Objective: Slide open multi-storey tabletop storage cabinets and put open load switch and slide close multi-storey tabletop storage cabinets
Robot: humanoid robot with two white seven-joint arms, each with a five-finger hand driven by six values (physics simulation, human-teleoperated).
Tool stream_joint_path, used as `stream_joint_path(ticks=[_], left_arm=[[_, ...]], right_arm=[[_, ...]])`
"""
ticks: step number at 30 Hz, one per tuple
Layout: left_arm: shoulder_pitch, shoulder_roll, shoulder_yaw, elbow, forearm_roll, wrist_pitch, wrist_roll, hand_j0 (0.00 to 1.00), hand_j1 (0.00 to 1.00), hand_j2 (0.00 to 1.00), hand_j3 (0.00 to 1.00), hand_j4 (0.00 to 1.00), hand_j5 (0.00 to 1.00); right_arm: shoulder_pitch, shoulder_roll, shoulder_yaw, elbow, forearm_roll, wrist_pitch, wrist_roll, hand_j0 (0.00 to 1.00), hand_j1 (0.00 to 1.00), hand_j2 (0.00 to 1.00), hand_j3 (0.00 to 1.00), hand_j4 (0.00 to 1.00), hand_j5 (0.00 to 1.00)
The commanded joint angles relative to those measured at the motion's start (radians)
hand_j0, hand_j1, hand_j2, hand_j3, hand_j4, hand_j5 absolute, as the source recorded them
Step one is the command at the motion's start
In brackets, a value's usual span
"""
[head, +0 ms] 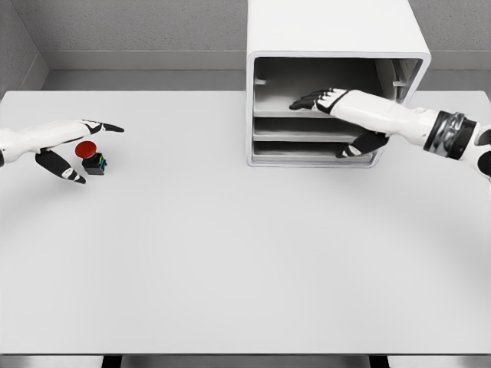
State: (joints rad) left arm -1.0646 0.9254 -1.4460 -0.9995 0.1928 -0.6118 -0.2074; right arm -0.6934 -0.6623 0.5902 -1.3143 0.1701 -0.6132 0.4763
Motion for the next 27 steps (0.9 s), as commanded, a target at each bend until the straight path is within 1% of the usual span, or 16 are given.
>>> stream_joint_path(ticks=[1, 6, 7, 8, 9, 11, 12, 13, 15, 16, 18, 21, 22, 25, 27], left_arm=[[0.000, -0.007, 0.002, 0.022, 0.002, 0.001, 0.000, 1.00, 1.00, 1.00, 1.00, 1.00, 1.00], [0.000, -0.025, 0.001, 0.065, -0.007, 0.001, 0.000, 1.00, 1.00, 1.00, 1.00, 1.00, 1.00], [0.000, -0.026, 0.001, 0.071, -0.007, 0.001, 0.000, 1.00, 1.00, 1.00, 1.00, 1.00, 1.00], [0.000, -0.028, 0.001, 0.071, -0.007, 0.001, 0.000, 0.97, 0.97, 0.97, 0.97, 0.97, 0.97], [0.000, -0.033, 0.001, 0.073, -0.007, 0.001, 0.000, 0.92, 0.92, 0.92, 0.92, 0.92, 0.92], [0.002, -0.034, 0.001, 0.079, -0.007, 0.001, 0.000, 0.86, 0.86, 0.86, 0.86, 0.86, 0.86], [0.002, -0.034, 0.001, 0.079, -0.007, 0.001, 0.000, 0.86, 0.86, 0.86, 0.86, 0.86, 0.86], [0.002, -0.039, 0.001, 0.079, -0.007, 0.001, 0.000, 0.86, 0.86, 0.86, 0.86, 0.86, 0.86], [0.002, -0.043, -0.002, 0.079, -0.007, 0.001, 0.000, 0.86, 0.86, 0.86, 0.86, 0.86, 0.86], [0.002, -0.043, -0.014, 0.078, -0.007, 0.001, 0.000, 0.86, 0.86, 0.86, 0.86, 0.86, 0.86], [0.002, -0.043, -0.016, 0.078, -0.007, 0.001, 0.000, 0.82, 0.82, 0.82, 0.82, 0.82, 0.82], [0.002, -0.051, -0.019, 0.076, -0.007, 0.001, 0.000, 0.82, 0.82, 0.82, 0.82, 0.82, 0.82], [0.002, -0.050, -0.019, 0.074, -0.007, 0.001, 0.000, 0.82, 0.82, 0.82, 0.82, 0.82, 0.82], [0.003, -0.042, -0.021, 0.074, -0.009, 0.001, 0.000, 0.77, 0.77, 0.77, 0.77, 0.77, 0.77], [0.005, -0.040, -0.021, 0.074, -0.009, 0.001, 0.000, 0.77, 0.77, 0.77, 0.77, 0.77, 0.77]], right_arm=[[0.000, 0.021, 0.000, 0.024, 0.003, 0.002, 0.002, 1.00, 1.00, 1.00, 1.00, 1.00, 1.00], [-0.003, 0.027, -0.001, 0.038, 0.005, 0.002, 0.005, 1.00, 1.00, 1.00, 1.00, 1.00, 1.00], [-0.008, 0.027, -0.001, 0.053, 0.005, 0.002, 0.005, 1.00, 1.00, 1.00, 1.00, 1.00, 1.00], [-0.014, 0.043, -0.001, 0.073, 0.006, 0.002, 0.005, 1.00, 1.00, 1.00, 1.00, 1.00, 1.00], [-0.017, 0.043, -0.001, 0.078, 0.006, 0.002, 0.005, 1.00, 1.00, 1.00, 1.00, 1.00, 1.00], [-0.015, 0.043, 0.000, 0.079, 0.006, 0.002, 0.005, 1.00, 1.00, 1.00, 1.00, 1.00, 1.00], [-0.014, 0.043, 0.000, 0.084, 0.006, 0.002, 0.005, 1.00, 1.00, 1.00, 1.00, 1.00, 1.00], [-0.017, 0.043, -0.001, 0.109, 0.025, 0.002, 0.005, 1.00, 1.00, 1.00, 1.00, 1.00, 1.00], [-0.018, 0.041, -0.001, 0.113, 0.043, 0.002, 0.005, 1.00, 1.00, 1.00, 1.00, 1.00, 1.00], [-0.023, 0.043, -0.001, 0.121, 0.048, 0.002, 0.005, 1.00, 1.00, 1.00, 1.00, 1.00, 1.00], [-0.025, 0.044, -0.001, 0.132, 0.048, 0.002, 0.005, 1.00, 1.00, 1.00, 1.00, 1.00, 1.00], [-0.031, 0.061, -0.001, 0.155, 0.069, 0.002, 0.005, 1.00, 1.00, 1.00, 1.00, 1.00, 1.00], [-0.031, 0.059, -0.001, 0.155, 0.069, 0.002, 0.005, 1.00, 1.00, 1.00, 1.00, 1.00, 1.00], [-0.021, 0.053, -0.001, 0.155, 0.069, 0.002, 0.005, 1.00, 1.00, 1.00, 1.00, 1.00, 1.00], [-0.014, 0.052, -0.001, 0.153, 0.069, 0.002, 0.005, 1.00, 1.00, 1.00, 1.00, 1.00, 1.00]])
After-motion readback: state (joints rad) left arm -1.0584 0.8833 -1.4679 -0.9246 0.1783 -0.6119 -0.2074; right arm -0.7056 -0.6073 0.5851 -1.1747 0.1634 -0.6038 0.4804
